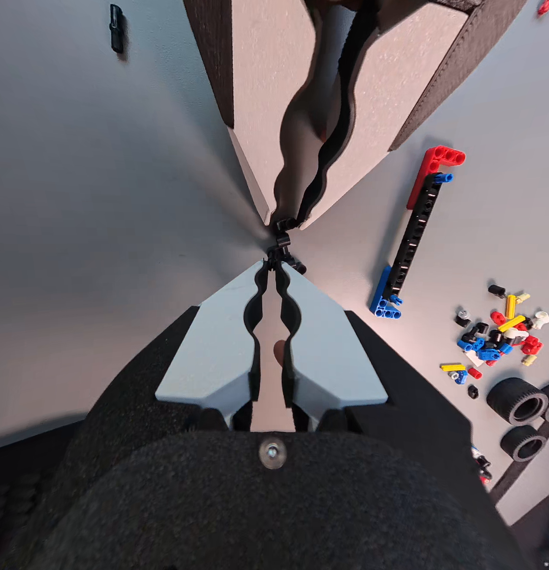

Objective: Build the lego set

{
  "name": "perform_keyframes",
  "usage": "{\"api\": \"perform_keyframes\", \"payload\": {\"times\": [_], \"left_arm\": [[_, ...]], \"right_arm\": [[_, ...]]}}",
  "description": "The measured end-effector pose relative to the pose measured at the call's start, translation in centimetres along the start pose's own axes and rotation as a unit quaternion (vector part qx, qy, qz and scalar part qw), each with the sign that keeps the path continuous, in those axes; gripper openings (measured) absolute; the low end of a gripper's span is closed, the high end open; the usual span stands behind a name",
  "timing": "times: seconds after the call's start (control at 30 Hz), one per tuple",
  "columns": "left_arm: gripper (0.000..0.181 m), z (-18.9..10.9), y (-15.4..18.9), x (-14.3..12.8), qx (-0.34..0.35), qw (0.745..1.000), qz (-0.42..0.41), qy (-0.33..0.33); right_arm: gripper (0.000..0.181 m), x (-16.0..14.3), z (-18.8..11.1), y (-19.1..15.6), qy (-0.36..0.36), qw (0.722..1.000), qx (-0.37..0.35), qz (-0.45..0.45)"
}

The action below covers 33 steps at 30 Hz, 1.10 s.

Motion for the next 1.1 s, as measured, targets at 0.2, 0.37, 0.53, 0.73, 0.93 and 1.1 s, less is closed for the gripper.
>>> {"api": "perform_keyframes", "payload": {"times": [0.2, 0.37, 0.53, 0.73, 0.93, 1.1], "left_arm": [[0.013, 0.02, -0.18, 0.11, -0.024, 1.0, -0.002, 0.01], [0.005, 0.25, -0.1, 0.32, -0.047, 0.999, 0.02, 0.015], [0.008, 0.12, -0.41, 0.36, -0.04, 0.999, 0.019, 0.02], [0.03, 0.38, -0.11, 0.32, -0.029, 1.0, 0.005, 0.007], [0.011, 0.72, -0.47, 0.33, -0.034, 0.999, 0.019, 0.003], [0.009, 0.71, -0.54, 0.3, -0.06, 0.997, 0.042, 0.01]], "right_arm": [[0.003, 0.04, 0.0, 0.03, -0.034, 0.998, -0.007, -0.061], [0.003, -0.41, -0.14, 0.28, -0.074, 0.988, 0.017, -0.131], [0.003, -0.5, -0.1, 0.53, -0.089, 0.985, 0.042, -0.143], [0.003, -0.45, -0.08, 0.41, -0.091, 0.985, 0.039, -0.138], [0.003, -0.39, 0.0, 0.9, -0.077, 0.983, 0.019, -0.163], [0.003, -0.4, 0.01, 0.91, -0.065, 0.973, 0.017, -0.221]]}}
Point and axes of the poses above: each gripper's, where its closed fingertips meet, z out along the fingers, x out of its top, y = z × x across the jaws, the point moved 2 cm from there along -z, back along the fingers, and after that the axes turned 13 degrees about z, right-handed, at the moved point
